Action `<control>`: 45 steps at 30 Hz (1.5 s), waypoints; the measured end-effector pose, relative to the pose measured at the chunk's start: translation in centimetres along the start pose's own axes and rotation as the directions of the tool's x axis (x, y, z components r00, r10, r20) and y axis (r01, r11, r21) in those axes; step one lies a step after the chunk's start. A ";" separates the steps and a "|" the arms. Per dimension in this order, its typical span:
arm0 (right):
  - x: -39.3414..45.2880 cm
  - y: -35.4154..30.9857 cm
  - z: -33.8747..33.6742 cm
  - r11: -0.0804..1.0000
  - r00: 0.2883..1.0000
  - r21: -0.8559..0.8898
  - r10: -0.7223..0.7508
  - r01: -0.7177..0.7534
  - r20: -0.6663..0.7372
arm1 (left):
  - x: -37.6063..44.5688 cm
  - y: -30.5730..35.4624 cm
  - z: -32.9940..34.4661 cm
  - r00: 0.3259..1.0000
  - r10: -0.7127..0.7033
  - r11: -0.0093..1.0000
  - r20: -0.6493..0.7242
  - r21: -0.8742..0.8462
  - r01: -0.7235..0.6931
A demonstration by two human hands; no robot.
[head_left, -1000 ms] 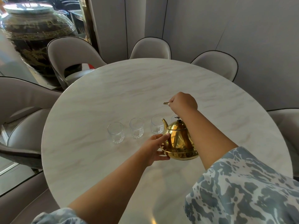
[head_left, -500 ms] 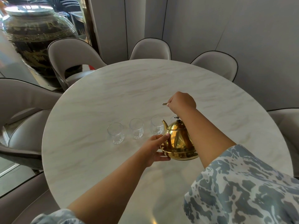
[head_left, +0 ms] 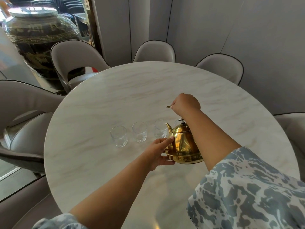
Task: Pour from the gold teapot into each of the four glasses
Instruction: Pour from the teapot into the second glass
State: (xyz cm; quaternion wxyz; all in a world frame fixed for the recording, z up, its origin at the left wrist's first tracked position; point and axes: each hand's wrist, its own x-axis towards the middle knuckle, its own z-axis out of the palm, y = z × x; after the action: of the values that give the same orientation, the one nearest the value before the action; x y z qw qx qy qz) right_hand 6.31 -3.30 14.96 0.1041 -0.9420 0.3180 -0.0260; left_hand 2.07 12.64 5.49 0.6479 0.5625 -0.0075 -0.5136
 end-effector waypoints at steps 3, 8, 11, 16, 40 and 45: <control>0.0 -0.1 0.0 1.000 1.000 -0.012 -0.002 0.002 0.005 | -0.2 0.0 0.0 1.000 0.002 1.000 0.008 0.004 -0.002; 0.0 -0.1 -0.1 1.000 1.000 0.000 -0.004 0.004 0.022 | -0.2 0.0 0.0 1.000 -0.002 1.000 0.007 0.016 0.001; 0.0 -0.1 -0.1 1.000 1.000 0.007 -0.009 0.008 0.024 | -0.3 0.0 0.0 1.000 -0.004 1.000 0.007 0.014 0.004; 0.0 -0.2 0.0 1.000 1.000 0.003 -0.008 0.008 0.026 | -0.4 0.0 0.0 1.000 -0.009 1.000 0.007 0.004 0.009; -3.1 1.2 0.7 0.991 0.997 0.130 -0.011 0.022 -0.080 | 0.2 -1.0 -0.7 0.999 0.007 0.999 -0.045 0.041 -0.005; -5.2 1.6 1.2 0.971 0.988 0.234 -0.019 0.055 -0.154 | 0.2 -1.5 -1.2 0.997 0.013 1.000 -0.082 0.028 -0.011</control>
State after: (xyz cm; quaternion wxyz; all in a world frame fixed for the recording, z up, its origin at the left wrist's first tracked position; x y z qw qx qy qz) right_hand 1.37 -1.13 13.53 0.1913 -0.9238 0.3020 -0.1370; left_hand 1.86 13.62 3.88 0.6429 0.5920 0.0085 -0.4860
